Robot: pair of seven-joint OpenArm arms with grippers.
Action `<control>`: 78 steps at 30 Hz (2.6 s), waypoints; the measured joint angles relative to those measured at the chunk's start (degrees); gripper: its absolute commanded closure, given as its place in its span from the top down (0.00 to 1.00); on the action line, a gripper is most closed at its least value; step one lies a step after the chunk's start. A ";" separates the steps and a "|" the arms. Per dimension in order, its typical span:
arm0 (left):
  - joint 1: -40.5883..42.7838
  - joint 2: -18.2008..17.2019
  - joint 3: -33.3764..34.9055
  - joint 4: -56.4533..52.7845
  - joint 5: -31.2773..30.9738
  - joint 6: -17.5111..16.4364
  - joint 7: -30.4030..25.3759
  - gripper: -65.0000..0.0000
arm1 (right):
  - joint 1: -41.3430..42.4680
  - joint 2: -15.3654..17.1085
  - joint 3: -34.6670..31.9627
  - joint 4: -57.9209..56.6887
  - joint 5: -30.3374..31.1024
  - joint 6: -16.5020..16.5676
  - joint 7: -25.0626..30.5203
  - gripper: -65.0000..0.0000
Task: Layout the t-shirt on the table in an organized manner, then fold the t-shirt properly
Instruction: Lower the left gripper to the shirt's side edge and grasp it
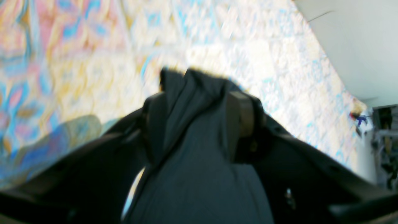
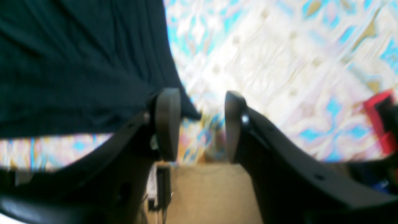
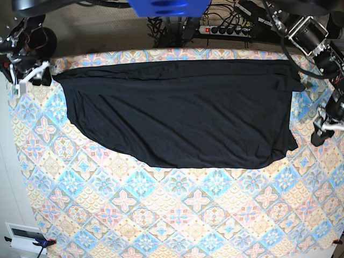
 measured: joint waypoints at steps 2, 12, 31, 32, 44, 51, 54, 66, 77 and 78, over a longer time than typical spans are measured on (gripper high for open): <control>-2.51 0.07 3.13 -2.29 2.95 -0.17 -0.24 0.46 | 1.95 0.17 -1.18 0.96 0.90 0.20 0.61 0.35; -12.09 2.03 7.45 -16.74 12.90 0.09 -7.10 0.46 | 9.05 0.35 -12.20 2.32 0.68 0.22 0.52 0.35; -17.57 5.79 15.80 -36.02 17.97 0.00 -21.59 0.46 | 13.25 0.22 -15.82 2.03 0.39 0.20 0.55 0.35; -18.14 5.79 15.80 -37.05 17.88 0.04 -22.25 0.46 | 13.25 0.22 -15.82 2.03 0.42 0.20 0.57 0.35; -21.16 6.12 15.91 -38.03 18.45 0.46 -24.30 0.01 | 13.27 0.24 -15.82 2.03 0.39 0.20 0.57 0.35; -23.12 4.42 15.91 -38.03 18.08 0.48 -24.28 0.01 | 13.35 0.24 -15.82 2.03 0.37 0.20 0.57 0.35; -23.41 3.54 15.85 -37.97 18.10 0.48 -24.41 0.01 | 13.35 0.22 -15.82 2.03 0.39 0.20 0.57 0.35; -20.59 2.78 15.98 -37.79 18.05 0.46 -19.04 0.27 | 13.33 0.24 -15.93 2.01 0.37 0.20 0.55 0.35; -20.41 6.21 15.96 -38.05 18.32 0.48 -19.98 0.55 | 13.38 0.24 -15.93 2.01 0.42 0.20 0.57 0.35; -20.41 6.54 15.93 -38.05 18.29 0.44 -20.11 0.55 | 13.38 0.24 -15.93 2.01 0.42 0.20 0.55 0.35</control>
